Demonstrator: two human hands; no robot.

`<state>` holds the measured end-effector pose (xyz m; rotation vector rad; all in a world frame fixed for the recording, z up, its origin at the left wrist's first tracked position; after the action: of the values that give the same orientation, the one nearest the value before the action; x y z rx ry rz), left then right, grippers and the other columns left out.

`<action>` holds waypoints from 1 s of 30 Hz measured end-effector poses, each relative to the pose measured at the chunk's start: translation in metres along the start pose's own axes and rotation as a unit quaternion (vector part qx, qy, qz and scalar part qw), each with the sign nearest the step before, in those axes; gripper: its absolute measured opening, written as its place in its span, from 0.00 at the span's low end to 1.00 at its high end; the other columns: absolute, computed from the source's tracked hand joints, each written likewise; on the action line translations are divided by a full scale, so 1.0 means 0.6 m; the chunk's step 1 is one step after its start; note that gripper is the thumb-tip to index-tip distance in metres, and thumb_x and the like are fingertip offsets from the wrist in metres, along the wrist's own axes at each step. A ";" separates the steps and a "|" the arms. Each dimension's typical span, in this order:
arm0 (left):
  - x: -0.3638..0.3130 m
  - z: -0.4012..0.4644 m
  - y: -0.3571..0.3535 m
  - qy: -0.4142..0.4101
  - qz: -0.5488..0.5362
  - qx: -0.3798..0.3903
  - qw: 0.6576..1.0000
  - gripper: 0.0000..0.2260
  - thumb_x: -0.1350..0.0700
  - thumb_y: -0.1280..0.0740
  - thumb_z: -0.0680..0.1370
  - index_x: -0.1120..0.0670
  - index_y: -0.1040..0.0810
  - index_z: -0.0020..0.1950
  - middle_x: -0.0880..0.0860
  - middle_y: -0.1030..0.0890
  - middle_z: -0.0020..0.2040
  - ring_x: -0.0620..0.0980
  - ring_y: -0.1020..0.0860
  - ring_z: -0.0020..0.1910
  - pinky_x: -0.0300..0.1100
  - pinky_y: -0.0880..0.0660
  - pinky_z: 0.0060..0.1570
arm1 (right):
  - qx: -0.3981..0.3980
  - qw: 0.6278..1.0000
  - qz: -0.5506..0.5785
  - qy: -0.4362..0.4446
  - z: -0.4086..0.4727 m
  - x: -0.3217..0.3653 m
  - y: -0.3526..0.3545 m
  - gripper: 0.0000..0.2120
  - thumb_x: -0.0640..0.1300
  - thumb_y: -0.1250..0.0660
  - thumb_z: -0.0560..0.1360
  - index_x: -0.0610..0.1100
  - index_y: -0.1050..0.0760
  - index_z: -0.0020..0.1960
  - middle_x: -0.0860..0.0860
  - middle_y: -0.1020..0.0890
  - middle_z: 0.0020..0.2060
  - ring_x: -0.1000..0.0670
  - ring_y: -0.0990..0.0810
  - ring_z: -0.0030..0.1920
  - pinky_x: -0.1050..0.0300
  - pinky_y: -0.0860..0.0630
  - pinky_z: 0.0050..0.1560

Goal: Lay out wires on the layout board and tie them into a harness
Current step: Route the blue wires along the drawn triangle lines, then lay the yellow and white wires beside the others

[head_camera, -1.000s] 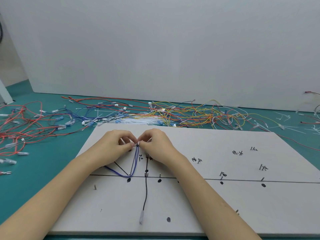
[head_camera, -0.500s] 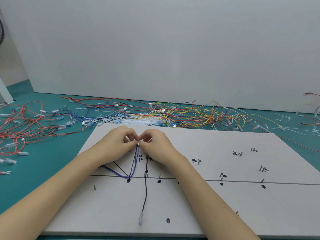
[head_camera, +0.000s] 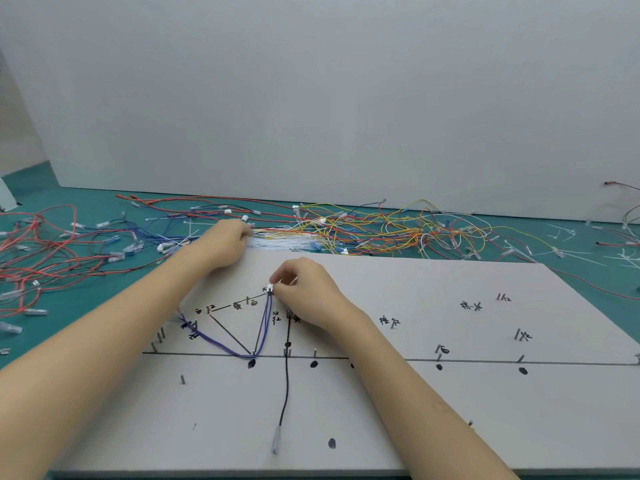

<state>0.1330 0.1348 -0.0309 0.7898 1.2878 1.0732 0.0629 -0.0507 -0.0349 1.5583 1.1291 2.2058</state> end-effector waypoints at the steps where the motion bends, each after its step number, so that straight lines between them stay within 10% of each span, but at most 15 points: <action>1: 0.001 0.004 -0.006 0.002 0.004 0.006 1.000 0.16 0.65 0.42 0.80 0.58 0.22 0.64 0.60 0.23 0.66 0.59 0.27 0.65 0.47 0.30 0.62 | 0.000 1.000 0.000 0.001 0.000 0.000 0.000 0.06 0.43 0.34 0.75 0.45 0.20 0.49 0.50 0.23 0.45 0.50 0.26 0.44 0.58 0.30 0.45; 30: -0.013 0.008 0.009 -0.021 -0.035 -0.135 0.990 0.19 0.59 0.38 0.80 0.59 0.31 0.71 0.55 0.34 0.71 0.61 0.37 0.66 0.53 0.38 0.67 | 0.001 1.000 0.000 0.005 -0.005 0.006 0.005 0.07 0.41 0.35 0.75 0.43 0.19 0.49 0.47 0.21 0.47 0.49 0.25 0.45 0.57 0.27 0.48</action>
<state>0.1369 0.1295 -0.0226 0.5551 1.0979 1.1401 0.0597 -0.0519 -0.0308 1.5494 1.1344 2.2149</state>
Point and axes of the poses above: each hand's wrist, its own z-axis towards the middle knuckle, its own y-axis out of the back of the hand, x = y × z, the point moved 5 cm from there along z, towards the middle knuckle
